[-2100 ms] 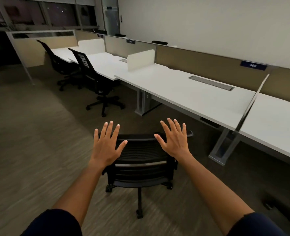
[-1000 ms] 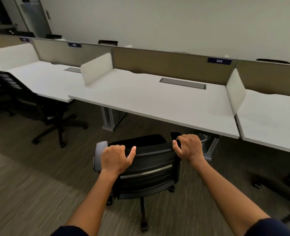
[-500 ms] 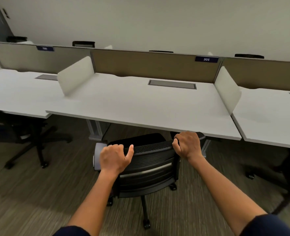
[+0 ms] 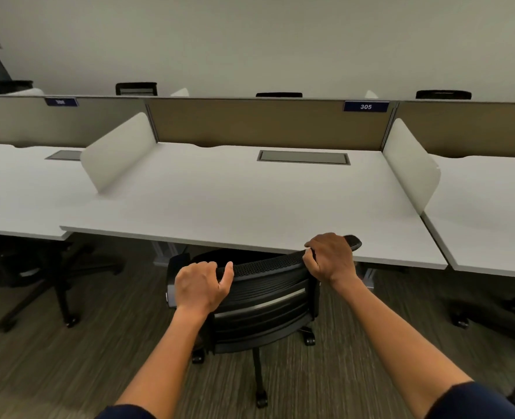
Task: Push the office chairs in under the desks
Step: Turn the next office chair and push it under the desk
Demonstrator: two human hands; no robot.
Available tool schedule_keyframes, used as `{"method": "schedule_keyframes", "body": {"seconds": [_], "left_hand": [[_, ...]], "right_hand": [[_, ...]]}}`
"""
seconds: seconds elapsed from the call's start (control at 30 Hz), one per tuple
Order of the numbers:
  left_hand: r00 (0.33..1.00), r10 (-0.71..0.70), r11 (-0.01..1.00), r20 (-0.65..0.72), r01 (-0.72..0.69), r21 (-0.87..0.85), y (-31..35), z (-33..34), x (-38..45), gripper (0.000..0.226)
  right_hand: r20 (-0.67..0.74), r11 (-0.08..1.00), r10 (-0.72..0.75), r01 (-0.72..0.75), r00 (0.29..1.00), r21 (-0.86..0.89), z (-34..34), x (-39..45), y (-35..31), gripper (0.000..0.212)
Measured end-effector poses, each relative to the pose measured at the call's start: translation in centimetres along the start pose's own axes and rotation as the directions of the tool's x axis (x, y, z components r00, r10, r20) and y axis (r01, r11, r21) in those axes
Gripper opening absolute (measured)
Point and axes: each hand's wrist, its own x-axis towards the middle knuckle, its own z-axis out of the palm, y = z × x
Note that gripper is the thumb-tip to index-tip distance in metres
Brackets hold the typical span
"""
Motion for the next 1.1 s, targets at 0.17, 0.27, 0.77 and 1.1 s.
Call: {"method": "schedule_keyframes", "body": {"seconds": [0.17, 0.27, 0.77, 1.1], "left_hand": [[1.0, 0.017, 0.999, 0.026, -0.018, 0.027, -1.9, 0.9, 3.5, 0.066], [0.999, 0.016, 0.999, 0.038, -0.017, 0.029, -3.6, 1.2, 4.6, 0.07], [0.993, -0.013, 0.999, 0.117, 0.008, 0.044, -2.7, 0.9, 4.4, 0.096], [0.99, 0.096, 0.995, 0.099, -0.095, -0.017, 3.1, -0.5, -1.0, 0.098]], "right_hand": [[-0.066, 0.999, 0.022, -0.02, 0.998, 0.039, 1.2, 1.2, -0.8, 0.052], [-0.078, 0.998, 0.018, -0.014, 0.997, 0.057, 1.6, 2.0, -2.3, 0.05], [-0.001, 0.998, 0.033, -0.033, 0.999, 0.062, 0.7, 1.6, -3.2, 0.062], [0.136, 0.994, 0.098, -0.104, 0.986, 0.044, -3.5, -4.0, -3.7, 0.096]]}}
